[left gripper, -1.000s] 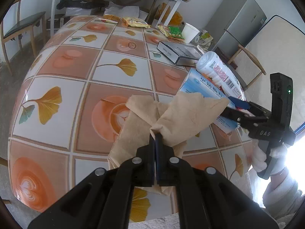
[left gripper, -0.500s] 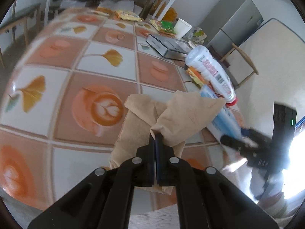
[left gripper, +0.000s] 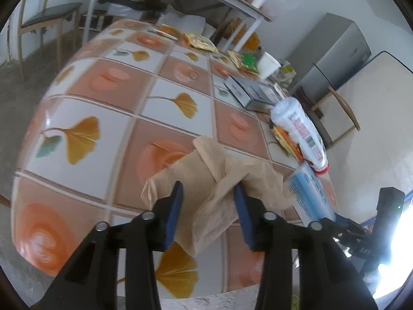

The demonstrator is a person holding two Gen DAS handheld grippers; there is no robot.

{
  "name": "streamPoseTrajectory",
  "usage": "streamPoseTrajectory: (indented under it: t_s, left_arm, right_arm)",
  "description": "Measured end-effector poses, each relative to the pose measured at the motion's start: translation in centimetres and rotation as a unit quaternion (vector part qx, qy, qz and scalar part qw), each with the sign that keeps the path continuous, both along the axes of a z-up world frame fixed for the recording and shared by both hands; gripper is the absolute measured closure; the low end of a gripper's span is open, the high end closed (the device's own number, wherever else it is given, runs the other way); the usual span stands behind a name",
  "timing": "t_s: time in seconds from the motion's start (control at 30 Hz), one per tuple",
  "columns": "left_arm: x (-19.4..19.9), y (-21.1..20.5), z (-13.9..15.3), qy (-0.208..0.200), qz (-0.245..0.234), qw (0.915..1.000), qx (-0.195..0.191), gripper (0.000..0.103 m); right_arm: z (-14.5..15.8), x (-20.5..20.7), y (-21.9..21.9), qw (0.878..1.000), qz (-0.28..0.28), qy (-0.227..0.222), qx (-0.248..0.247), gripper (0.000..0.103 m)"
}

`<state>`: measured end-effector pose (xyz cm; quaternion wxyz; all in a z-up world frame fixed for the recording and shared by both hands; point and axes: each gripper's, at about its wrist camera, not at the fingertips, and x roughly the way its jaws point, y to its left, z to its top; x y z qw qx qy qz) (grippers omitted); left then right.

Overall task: Collect trash
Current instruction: 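Grasp the crumpled brown paper with the left tool while the right tool grasps the blue medicine box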

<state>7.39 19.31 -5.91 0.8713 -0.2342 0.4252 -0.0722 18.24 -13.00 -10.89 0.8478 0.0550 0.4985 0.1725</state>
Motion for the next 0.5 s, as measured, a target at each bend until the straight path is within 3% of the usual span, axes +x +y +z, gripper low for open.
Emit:
streamPoseTrajectory:
  t_s: [0.27, 0.5]
  left_arm:
    - [-0.6, 1.5, 1.4, -0.032, 0.002, 0.9992, 0.023, 0.044]
    - [-2.2, 1.4, 4.8, -0.131, -0.024, 0.9905, 0.034, 0.028]
  right_arm:
    - [1.5, 0.8, 0.2, 1.000, 0.004, -0.017, 0.012, 0.017]
    - [2.4, 0.9, 0.4, 0.999, 0.013, -0.027, 0.025, 0.015]
